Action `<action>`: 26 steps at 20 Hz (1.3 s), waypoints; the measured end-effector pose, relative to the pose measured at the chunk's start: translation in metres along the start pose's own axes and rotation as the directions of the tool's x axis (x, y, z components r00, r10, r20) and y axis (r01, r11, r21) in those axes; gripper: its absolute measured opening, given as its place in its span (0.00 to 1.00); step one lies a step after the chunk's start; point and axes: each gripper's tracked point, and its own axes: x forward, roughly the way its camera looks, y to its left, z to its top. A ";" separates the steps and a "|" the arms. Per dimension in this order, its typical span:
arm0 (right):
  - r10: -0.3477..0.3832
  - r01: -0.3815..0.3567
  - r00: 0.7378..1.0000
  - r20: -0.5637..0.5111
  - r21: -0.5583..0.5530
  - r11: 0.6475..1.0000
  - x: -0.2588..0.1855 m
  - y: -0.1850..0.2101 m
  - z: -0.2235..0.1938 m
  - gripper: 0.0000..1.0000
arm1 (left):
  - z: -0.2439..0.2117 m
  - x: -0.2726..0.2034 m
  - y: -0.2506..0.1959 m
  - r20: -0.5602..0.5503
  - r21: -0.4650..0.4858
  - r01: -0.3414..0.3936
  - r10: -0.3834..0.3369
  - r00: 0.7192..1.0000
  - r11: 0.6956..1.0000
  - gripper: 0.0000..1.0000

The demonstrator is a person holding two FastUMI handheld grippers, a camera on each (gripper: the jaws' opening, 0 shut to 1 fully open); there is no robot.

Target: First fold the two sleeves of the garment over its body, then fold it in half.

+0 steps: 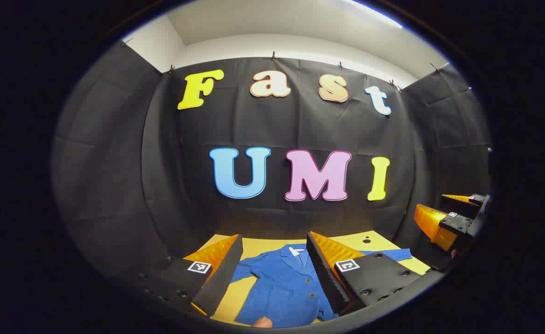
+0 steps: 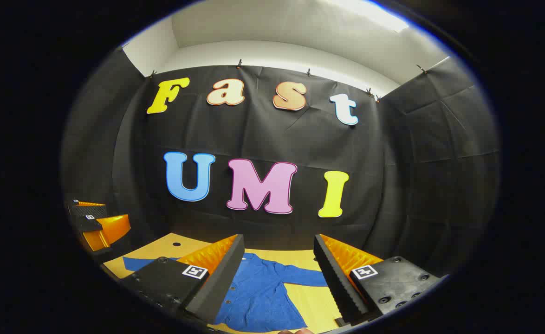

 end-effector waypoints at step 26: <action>0.017 -0.013 0.992 -0.122 0.034 0.999 0.087 -0.040 0.005 0.96 | -0.019 0.030 0.014 -0.061 -0.010 0.026 -0.027 0.998 1.000 0.80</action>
